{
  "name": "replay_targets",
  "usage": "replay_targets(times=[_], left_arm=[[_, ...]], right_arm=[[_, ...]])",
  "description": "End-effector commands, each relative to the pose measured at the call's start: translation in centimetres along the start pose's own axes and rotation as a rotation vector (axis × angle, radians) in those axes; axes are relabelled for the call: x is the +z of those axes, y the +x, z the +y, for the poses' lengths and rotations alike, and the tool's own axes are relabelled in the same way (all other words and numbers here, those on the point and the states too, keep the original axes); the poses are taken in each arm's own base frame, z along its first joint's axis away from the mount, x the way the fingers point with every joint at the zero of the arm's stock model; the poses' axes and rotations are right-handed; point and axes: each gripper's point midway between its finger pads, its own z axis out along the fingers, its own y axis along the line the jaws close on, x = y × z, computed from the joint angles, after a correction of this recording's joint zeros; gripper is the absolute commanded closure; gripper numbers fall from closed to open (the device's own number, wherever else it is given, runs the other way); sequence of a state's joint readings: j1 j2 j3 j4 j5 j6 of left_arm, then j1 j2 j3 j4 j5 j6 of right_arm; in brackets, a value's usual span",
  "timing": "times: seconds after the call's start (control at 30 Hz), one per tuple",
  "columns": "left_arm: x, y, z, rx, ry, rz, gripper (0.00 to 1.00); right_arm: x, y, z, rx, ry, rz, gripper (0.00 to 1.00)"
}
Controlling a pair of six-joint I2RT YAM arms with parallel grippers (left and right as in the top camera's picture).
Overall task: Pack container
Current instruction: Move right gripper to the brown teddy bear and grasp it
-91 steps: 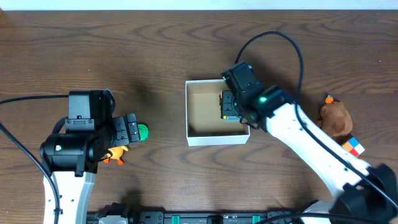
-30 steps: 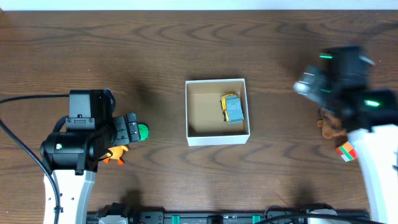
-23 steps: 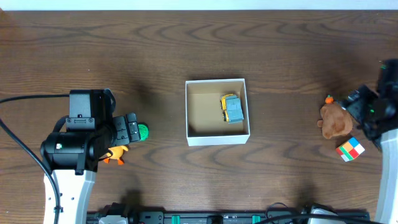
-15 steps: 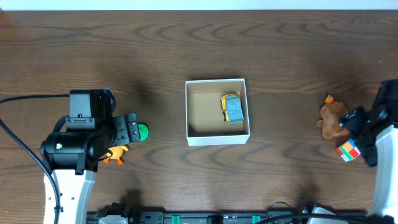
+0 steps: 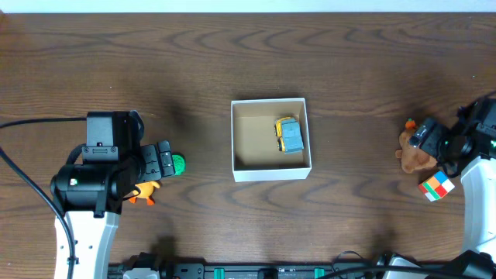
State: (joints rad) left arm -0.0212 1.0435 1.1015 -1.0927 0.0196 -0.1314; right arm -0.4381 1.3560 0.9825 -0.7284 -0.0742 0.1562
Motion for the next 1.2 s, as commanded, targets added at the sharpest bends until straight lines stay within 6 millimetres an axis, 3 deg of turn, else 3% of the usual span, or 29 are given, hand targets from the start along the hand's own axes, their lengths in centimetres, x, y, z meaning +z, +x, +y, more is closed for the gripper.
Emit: replay_targets(times=[0.0, 0.27, 0.63, 0.83, 1.17], left_arm=[[-0.3, -0.4, 0.1, -0.010, -0.001, -0.012, 0.02], [-0.3, -0.4, 0.1, -0.010, -0.001, -0.013, 0.02], [-0.3, -0.7, 0.0, -0.010, 0.001, -0.023, 0.02], [-0.3, -0.7, 0.0, -0.010, 0.001, -0.022, 0.02], [-0.3, -0.7, 0.0, -0.010, 0.001, -0.022, 0.02]], right_arm=[[0.2, -1.1, 1.6, -0.267, -0.062, -0.029, 0.07], [4.2, 0.6, -1.4, -0.266, 0.080, 0.110, 0.04], [6.4, 0.9, -1.6, -0.246, 0.085, 0.140, 0.02], [6.4, 0.8, -1.6, -0.228, 0.086, 0.137, 0.31], [6.5, 0.9, -1.2, -0.219, 0.064, 0.137, 0.65]])
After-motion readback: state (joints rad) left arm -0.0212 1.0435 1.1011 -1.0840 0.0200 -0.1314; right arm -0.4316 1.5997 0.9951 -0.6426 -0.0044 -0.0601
